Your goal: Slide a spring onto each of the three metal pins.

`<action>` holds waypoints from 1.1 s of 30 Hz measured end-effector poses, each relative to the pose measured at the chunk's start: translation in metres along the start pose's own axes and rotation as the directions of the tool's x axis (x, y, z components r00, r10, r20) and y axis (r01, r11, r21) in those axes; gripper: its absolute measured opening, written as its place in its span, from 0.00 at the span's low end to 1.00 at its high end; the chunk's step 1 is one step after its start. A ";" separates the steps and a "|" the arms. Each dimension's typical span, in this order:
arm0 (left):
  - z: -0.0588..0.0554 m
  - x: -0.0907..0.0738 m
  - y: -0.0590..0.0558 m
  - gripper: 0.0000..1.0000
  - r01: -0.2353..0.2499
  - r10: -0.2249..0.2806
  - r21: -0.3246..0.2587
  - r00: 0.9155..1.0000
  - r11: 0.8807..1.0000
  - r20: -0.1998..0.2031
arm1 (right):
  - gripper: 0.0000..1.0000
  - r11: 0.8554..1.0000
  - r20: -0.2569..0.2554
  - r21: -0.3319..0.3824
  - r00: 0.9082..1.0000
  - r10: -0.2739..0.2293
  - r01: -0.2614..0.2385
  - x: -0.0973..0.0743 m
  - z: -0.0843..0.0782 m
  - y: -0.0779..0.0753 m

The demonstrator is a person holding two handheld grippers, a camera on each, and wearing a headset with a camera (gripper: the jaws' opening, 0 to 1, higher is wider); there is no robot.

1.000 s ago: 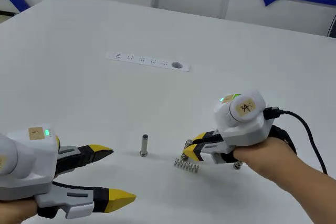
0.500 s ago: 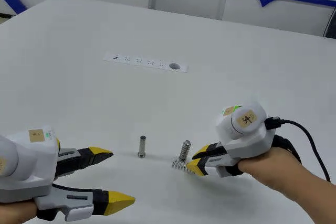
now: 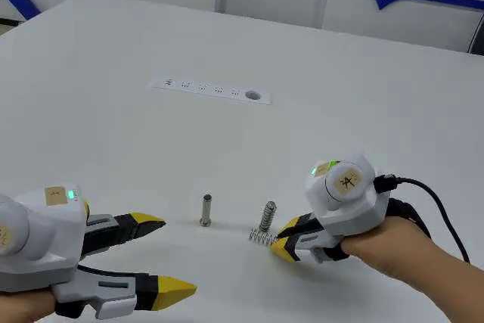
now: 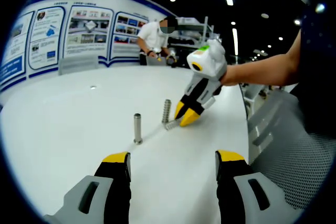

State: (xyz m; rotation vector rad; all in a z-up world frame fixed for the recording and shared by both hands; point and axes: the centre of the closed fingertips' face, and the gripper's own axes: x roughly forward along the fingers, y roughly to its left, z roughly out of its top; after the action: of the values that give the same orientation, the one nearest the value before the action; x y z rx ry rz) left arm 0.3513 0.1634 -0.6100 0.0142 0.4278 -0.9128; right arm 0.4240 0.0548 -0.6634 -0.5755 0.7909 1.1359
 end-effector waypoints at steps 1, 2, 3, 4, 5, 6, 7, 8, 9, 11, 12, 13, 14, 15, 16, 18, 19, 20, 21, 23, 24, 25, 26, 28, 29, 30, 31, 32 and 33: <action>-0.001 0.000 0.000 0.66 0.000 0.000 -0.001 1.000 1.000 -0.001 | 0.13 1.000 -0.001 0.001 1.000 0.003 -0.003 0.000 -0.001 0.000; -0.001 0.000 0.000 0.66 0.000 0.000 -0.002 1.000 1.000 -0.002 | 0.13 1.000 0.001 0.004 1.000 0.003 -0.003 0.000 0.000 0.000; -0.001 0.000 0.000 0.66 0.001 -0.001 -0.002 1.000 1.000 -0.002 | 0.13 1.000 0.002 0.004 1.000 0.004 -0.004 0.000 0.000 0.000; -0.001 0.001 0.000 0.66 0.003 -0.003 -0.003 1.000 1.000 -0.002 | 0.13 1.000 0.002 0.004 1.000 0.004 -0.004 0.000 0.000 0.000; -0.002 0.001 -0.001 0.66 0.003 -0.003 -0.003 1.000 1.000 -0.003 | 0.13 1.000 0.002 0.003 1.000 0.004 -0.004 0.000 0.000 0.001; -0.002 0.002 -0.002 0.65 0.006 -0.006 -0.002 1.000 1.000 -0.004 | 0.13 1.000 -0.001 0.007 1.000 0.006 -0.006 0.000 -0.001 0.001; -0.002 0.002 -0.002 0.65 0.009 -0.009 -0.002 1.000 1.000 -0.004 | 0.12 1.000 -0.004 0.013 1.000 0.011 -0.011 0.000 -0.001 0.002; -0.002 0.003 -0.003 0.65 0.011 -0.011 -0.001 1.000 1.000 -0.004 | 0.12 1.000 -0.004 0.016 1.000 0.012 -0.012 -0.001 -0.002 0.003; -0.002 0.004 -0.004 0.65 0.014 -0.014 0.000 1.000 1.000 -0.005 | 0.12 1.000 -0.008 0.011 1.000 0.014 -0.014 -0.001 -0.002 0.004; -0.002 0.006 -0.006 0.64 0.022 -0.022 0.002 1.000 1.000 -0.008 | 0.12 1.000 -0.014 0.007 1.000 0.021 -0.021 -0.002 -0.003 0.007; -0.003 0.006 -0.007 0.64 0.025 -0.025 0.003 1.000 1.000 -0.009 | 0.12 1.000 -0.017 0.005 1.000 0.023 -0.023 -0.002 -0.004 0.008; -0.004 0.007 -0.007 0.63 0.029 -0.029 0.005 1.000 1.000 -0.011 | 0.12 1.000 -0.019 0.001 1.000 0.025 -0.025 -0.003 -0.004 0.009; -0.004 0.008 -0.009 0.63 0.036 -0.036 0.007 0.999 0.999 -0.014 | 0.12 1.000 -0.023 -0.006 0.999 0.029 -0.029 -0.004 -0.005 0.011; -0.005 0.008 -0.010 0.62 0.040 -0.040 0.008 0.999 0.999 -0.016 | 0.12 0.999 -0.025 -0.010 0.999 0.034 -0.035 -0.004 -0.005 0.013; -0.005 0.010 -0.013 0.62 0.049 -0.049 0.012 0.999 0.999 -0.020 | 0.12 0.999 -0.029 -0.016 0.999 0.043 -0.044 -0.005 -0.006 0.016; -0.007 0.012 -0.016 0.60 0.062 -0.061 0.017 0.998 0.998 -0.027 | 0.12 0.998 -0.035 -0.032 0.998 0.055 -0.056 -0.006 -0.006 0.021; -0.008 0.013 -0.019 0.59 0.070 -0.069 0.022 0.997 0.997 -0.035 | 0.12 0.997 -0.038 -0.042 0.997 0.063 -0.065 -0.007 -0.007 0.025; -0.009 0.014 -0.020 0.58 0.075 -0.074 0.025 0.997 0.997 -0.038 | 0.12 0.997 -0.039 -0.047 0.997 0.066 -0.068 -0.007 -0.007 0.027; -0.009 0.016 -0.022 0.57 0.082 -0.081 0.029 0.996 0.996 -0.042 | 0.12 0.996 -0.043 -0.055 0.997 0.071 -0.073 -0.008 -0.007 0.030; -0.009 0.018 -0.024 0.56 0.091 -0.089 0.035 0.995 0.995 -0.046 | 0.12 0.995 -0.044 -0.064 0.996 0.079 -0.082 -0.008 -0.007 0.034; -0.009 0.020 -0.026 0.55 0.099 -0.097 0.040 0.994 0.994 -0.051 | 0.12 0.993 -0.043 -0.072 0.995 0.087 -0.090 -0.009 -0.006 0.037; -0.009 0.021 -0.027 0.55 0.105 -0.102 0.044 0.993 0.994 -0.054 | 0.12 0.992 -0.043 -0.077 0.995 0.092 -0.095 -0.009 -0.005 0.039; -0.010 0.021 -0.027 0.54 0.112 -0.109 0.052 0.992 0.992 -0.058 | 0.12 0.991 -0.044 -0.088 0.994 0.098 -0.101 -0.010 -0.004 0.043; -0.010 0.023 -0.029 0.52 0.122 -0.119 0.060 0.991 0.991 -0.063 | 0.12 0.988 -0.042 -0.100 0.993 0.113 -0.117 -0.011 -0.002 0.048; -0.010 0.025 -0.029 0.51 0.129 -0.124 0.066 0.990 0.989 -0.069 | 0.12 0.985 -0.037 -0.113 0.991 0.128 -0.131 -0.011 0.000 0.052; -0.011 0.026 -0.030 0.50 0.133 -0.128 0.069 0.989 0.989 -0.073 | 0.12 0.983 -0.036 -0.120 0.990 0.137 -0.141 -0.012 0.001 0.055; -0.011 0.028 -0.031 0.49 0.140 -0.135 0.076 0.988 0.987 -0.077 | 0.12 0.979 -0.036 -0.137 0.988 0.149 -0.153 -0.013 0.003 0.059; -0.010 0.029 -0.032 0.48 0.146 -0.140 0.081 0.987 0.986 -0.079 | 0.12 0.976 -0.035 -0.147 0.987 0.158 -0.161 -0.013 0.004 0.062; -0.010 0.030 -0.033 0.47 0.151 -0.145 0.085 0.986 0.985 -0.081 | 0.12 0.973 -0.033 -0.155 0.985 0.168 -0.171 -0.014 0.006 0.065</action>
State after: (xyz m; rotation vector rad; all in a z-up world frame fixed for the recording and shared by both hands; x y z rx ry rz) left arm 0.3385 0.1226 -0.6248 0.1016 0.4609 -1.0806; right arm 0.3611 0.0727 -0.6495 -0.6612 0.7830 1.3602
